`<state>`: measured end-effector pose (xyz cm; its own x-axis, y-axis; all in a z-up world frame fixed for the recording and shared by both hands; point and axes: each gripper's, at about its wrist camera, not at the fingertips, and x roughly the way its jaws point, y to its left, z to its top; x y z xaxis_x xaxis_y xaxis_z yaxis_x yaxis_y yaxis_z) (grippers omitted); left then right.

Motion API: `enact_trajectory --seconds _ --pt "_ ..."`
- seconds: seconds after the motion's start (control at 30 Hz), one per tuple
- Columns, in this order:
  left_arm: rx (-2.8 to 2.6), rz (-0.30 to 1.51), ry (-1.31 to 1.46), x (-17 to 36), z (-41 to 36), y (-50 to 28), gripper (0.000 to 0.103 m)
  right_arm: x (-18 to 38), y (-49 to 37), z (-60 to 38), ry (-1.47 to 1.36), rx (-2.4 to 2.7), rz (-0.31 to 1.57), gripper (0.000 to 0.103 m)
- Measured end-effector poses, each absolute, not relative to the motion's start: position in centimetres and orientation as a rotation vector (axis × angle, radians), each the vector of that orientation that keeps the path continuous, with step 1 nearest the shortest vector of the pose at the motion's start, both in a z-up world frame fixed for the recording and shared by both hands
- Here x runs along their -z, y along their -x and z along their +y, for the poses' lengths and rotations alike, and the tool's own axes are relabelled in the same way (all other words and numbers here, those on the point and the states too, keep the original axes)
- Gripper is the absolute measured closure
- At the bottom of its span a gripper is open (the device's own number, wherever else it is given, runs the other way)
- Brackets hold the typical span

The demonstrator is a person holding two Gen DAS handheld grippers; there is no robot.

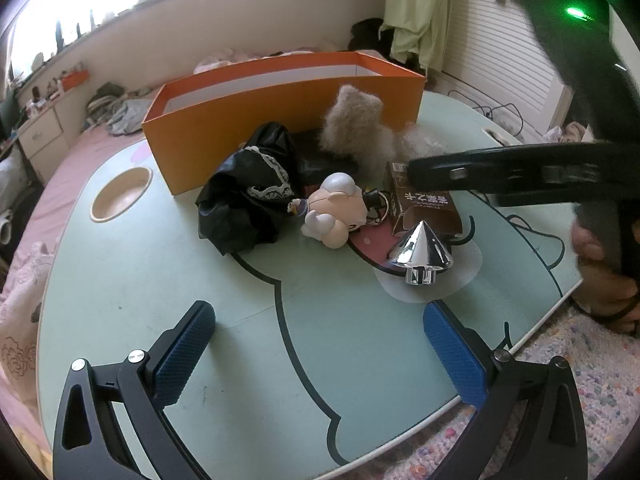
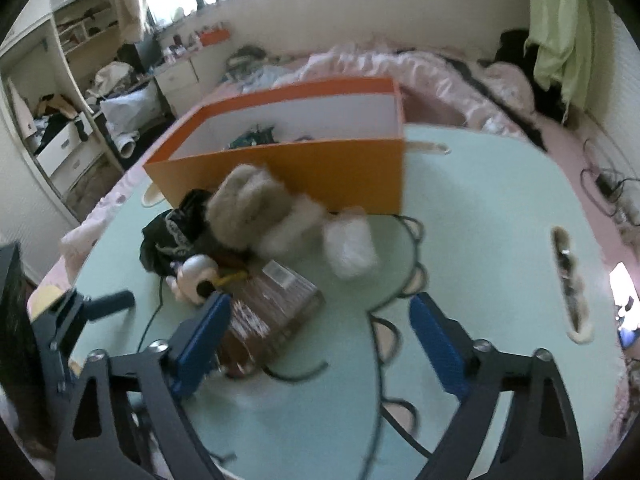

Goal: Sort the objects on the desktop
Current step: 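Grasp the brown printed carton with the right gripper while the left grasps the silver cone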

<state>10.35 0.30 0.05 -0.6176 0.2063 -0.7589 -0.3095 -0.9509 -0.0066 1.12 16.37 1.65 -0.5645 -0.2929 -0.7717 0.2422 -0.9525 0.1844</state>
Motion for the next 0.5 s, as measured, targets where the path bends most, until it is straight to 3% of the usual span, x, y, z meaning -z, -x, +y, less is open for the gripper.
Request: enact_trajectory --seconds 0.23,0.4,0.5 --pt "-2.587 0.180 1.191 0.0 0.3 -10.4 0.000 -0.2 -0.2 13.8 -1.367 2.479 0.011 0.023" --pt "-2.587 0.179 1.189 0.0 0.3 -10.4 0.000 -0.1 -1.5 13.5 -1.363 2.566 0.190 0.048" --pt "-2.587 0.178 1.188 0.0 0.3 -10.5 0.000 -0.2 -2.4 14.7 -1.338 2.584 0.160 0.060"
